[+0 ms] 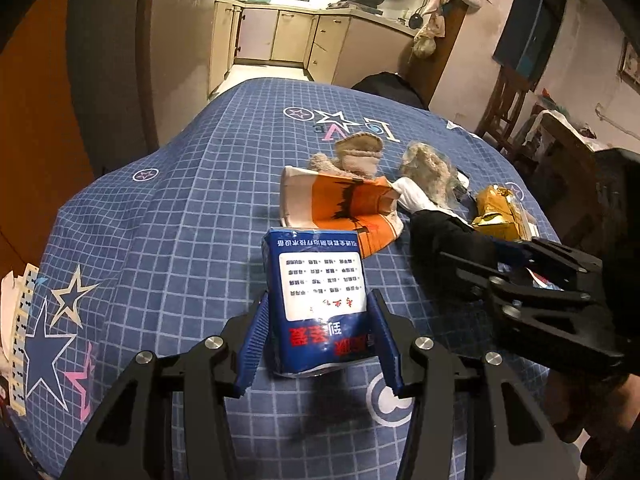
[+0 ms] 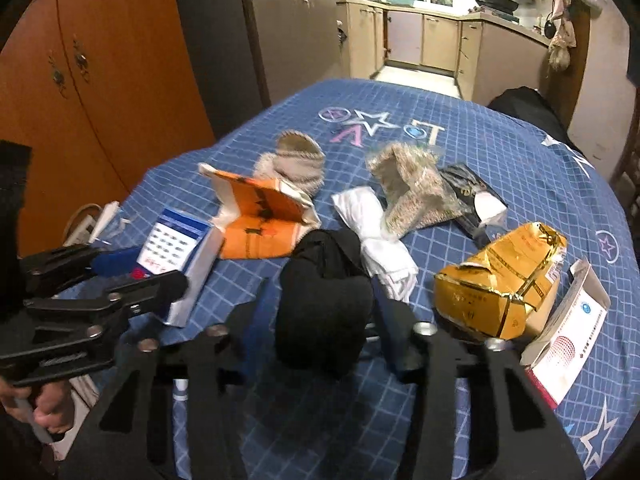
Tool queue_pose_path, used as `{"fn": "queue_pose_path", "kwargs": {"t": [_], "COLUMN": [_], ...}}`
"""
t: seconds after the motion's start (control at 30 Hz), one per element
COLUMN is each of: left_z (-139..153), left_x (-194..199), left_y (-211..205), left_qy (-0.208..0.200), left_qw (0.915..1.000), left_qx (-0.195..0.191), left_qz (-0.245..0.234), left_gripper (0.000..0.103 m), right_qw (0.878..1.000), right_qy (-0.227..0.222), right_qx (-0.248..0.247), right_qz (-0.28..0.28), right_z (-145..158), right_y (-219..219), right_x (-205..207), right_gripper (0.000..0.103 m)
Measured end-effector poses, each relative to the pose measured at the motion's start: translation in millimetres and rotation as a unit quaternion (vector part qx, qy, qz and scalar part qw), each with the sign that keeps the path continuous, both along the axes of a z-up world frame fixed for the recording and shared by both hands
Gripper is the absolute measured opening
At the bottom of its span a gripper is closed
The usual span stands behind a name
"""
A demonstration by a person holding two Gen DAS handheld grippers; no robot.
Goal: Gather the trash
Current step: 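Grasp the black cloth with the right gripper while left gripper holds blue box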
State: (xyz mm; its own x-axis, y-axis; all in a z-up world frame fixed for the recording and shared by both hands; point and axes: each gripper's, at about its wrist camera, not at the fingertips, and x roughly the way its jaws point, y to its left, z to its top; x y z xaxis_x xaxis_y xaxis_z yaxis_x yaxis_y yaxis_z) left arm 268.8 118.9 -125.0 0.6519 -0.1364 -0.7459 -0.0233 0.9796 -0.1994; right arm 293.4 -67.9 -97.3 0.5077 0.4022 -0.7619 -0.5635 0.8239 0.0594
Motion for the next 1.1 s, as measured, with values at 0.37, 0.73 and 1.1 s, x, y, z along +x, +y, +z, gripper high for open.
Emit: {"fn": "queue_pose_path", "kwargs": {"t": [0.37, 0.73, 1.1], "left_z": [28.2, 67.1, 109.9], "left_x": [-21.9, -32.6, -26.5], "left_y": [-26.6, -51.5, -125.0], "left_qy": [-0.056, -0.093, -0.129], "left_qw": [0.9980, 0.9952, 0.9887], "left_qx": [0.029, 0.030, 0.036], "left_qz": [0.003, -0.008, -0.067], "left_gripper": [0.048, 0.048, 0.048], "right_qw": [0.995, 0.989, 0.978], "right_qy": [-0.077, -0.113, -0.138], "right_qx": [0.034, 0.054, 0.063], "right_qz": [-0.046, -0.081, -0.145], "right_z": [40.2, 79.1, 116.5], "right_y": [-28.2, -66.5, -144.3], "right_x": [-44.3, -67.4, -84.1], "right_gripper": [0.035, 0.035, 0.035]}}
